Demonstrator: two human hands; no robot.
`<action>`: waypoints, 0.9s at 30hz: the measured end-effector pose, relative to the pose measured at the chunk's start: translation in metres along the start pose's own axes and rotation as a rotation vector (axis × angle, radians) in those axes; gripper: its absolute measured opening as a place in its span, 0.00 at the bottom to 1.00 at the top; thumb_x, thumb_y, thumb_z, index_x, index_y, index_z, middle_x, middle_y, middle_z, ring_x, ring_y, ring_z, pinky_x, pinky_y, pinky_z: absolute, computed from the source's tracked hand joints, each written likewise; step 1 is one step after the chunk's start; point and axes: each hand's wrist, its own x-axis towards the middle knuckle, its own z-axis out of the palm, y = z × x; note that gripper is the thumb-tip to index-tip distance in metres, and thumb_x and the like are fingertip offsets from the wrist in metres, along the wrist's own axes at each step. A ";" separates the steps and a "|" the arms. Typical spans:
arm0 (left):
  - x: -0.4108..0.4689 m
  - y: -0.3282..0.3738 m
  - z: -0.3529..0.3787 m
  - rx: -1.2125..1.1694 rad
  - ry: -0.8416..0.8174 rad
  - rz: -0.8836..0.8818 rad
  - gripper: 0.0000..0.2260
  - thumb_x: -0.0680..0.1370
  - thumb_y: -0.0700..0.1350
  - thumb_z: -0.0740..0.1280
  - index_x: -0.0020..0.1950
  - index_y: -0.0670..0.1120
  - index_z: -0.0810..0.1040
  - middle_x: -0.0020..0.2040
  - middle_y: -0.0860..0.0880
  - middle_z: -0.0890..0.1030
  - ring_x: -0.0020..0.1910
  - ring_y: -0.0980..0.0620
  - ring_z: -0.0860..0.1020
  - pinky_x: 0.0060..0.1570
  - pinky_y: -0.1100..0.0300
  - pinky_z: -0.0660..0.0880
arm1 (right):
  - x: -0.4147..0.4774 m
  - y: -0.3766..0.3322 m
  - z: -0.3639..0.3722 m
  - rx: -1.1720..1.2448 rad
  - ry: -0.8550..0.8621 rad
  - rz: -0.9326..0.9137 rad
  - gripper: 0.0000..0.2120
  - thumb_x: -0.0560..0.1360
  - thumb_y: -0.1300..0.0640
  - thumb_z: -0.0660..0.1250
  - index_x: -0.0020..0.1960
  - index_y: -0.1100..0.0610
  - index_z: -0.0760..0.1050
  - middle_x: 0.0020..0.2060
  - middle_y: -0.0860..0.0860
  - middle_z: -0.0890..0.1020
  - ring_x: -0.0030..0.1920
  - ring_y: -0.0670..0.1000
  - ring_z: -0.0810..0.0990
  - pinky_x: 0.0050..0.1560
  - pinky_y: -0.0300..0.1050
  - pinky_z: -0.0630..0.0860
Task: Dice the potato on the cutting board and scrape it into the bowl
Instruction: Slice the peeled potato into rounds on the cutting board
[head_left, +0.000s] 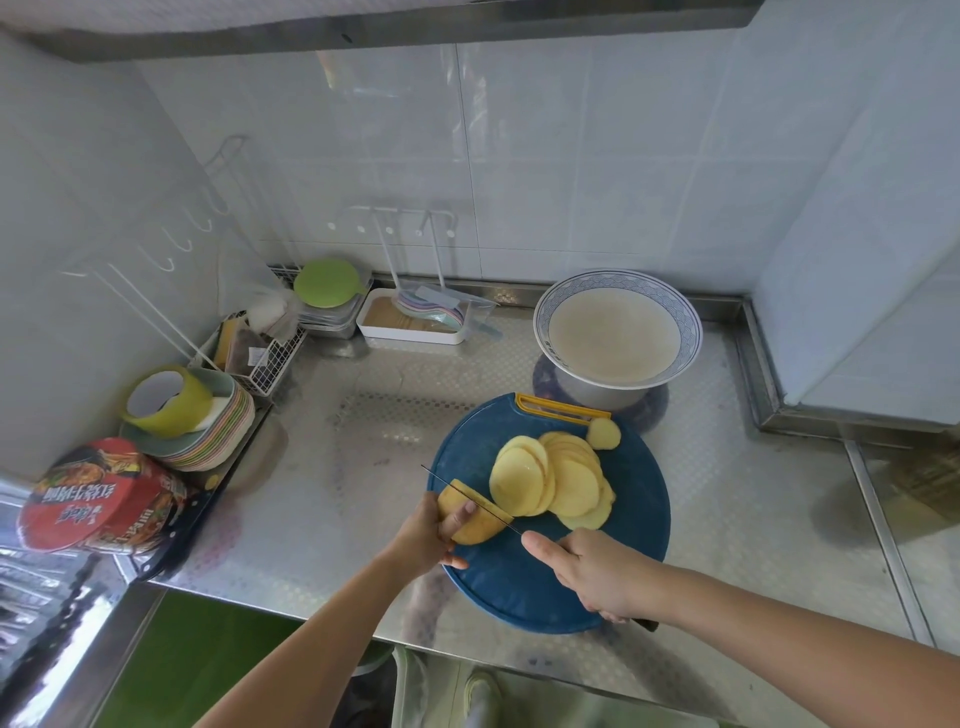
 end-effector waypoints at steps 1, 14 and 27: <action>0.000 -0.001 0.000 0.000 -0.018 0.023 0.07 0.84 0.45 0.46 0.59 0.47 0.60 0.27 0.54 0.81 0.64 0.47 0.68 0.60 0.39 0.63 | 0.000 -0.002 0.000 -0.024 0.001 0.005 0.29 0.76 0.28 0.50 0.33 0.53 0.57 0.23 0.48 0.60 0.20 0.46 0.58 0.23 0.39 0.60; 0.002 0.010 0.002 -0.290 0.024 -0.167 0.05 0.83 0.39 0.53 0.58 0.44 0.64 0.40 0.48 0.77 0.52 0.48 0.79 0.59 0.39 0.70 | -0.001 -0.022 -0.003 -0.134 -0.031 0.082 0.30 0.76 0.27 0.47 0.34 0.54 0.58 0.21 0.50 0.63 0.19 0.47 0.63 0.24 0.40 0.65; 0.007 -0.002 -0.005 0.072 -0.081 -0.072 0.16 0.76 0.30 0.65 0.54 0.47 0.62 0.48 0.55 0.68 0.56 0.52 0.67 0.45 0.60 0.78 | 0.015 -0.040 0.005 -0.154 -0.039 0.084 0.34 0.76 0.28 0.45 0.32 0.57 0.61 0.22 0.53 0.70 0.17 0.48 0.67 0.28 0.42 0.71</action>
